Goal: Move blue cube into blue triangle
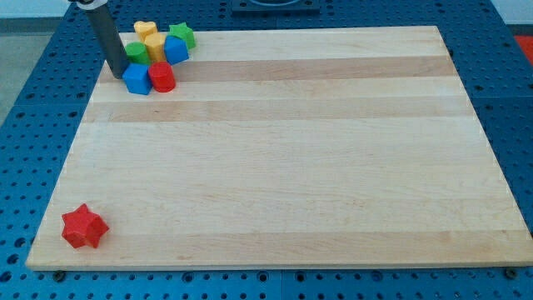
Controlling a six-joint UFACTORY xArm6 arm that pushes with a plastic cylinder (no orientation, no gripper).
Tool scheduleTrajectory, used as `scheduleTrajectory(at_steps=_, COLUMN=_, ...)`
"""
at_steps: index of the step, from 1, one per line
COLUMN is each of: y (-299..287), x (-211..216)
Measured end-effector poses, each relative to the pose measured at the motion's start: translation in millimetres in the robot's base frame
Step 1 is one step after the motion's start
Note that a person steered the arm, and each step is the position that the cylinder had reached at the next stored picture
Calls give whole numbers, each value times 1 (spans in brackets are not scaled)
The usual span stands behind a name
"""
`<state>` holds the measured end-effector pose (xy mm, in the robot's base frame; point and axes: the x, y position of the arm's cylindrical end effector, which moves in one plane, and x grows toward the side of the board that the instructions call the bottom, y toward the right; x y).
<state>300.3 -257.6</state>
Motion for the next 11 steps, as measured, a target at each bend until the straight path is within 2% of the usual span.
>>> scheduleTrajectory(at_steps=3, y=17, x=24)
scheduleTrajectory(at_steps=4, y=9, x=41)
scheduleTrajectory(at_steps=5, y=36, x=69)
scheduleTrajectory(at_steps=7, y=60, x=66)
scheduleTrajectory(at_steps=9, y=45, x=25)
scheduleTrajectory(at_steps=11, y=27, x=17)
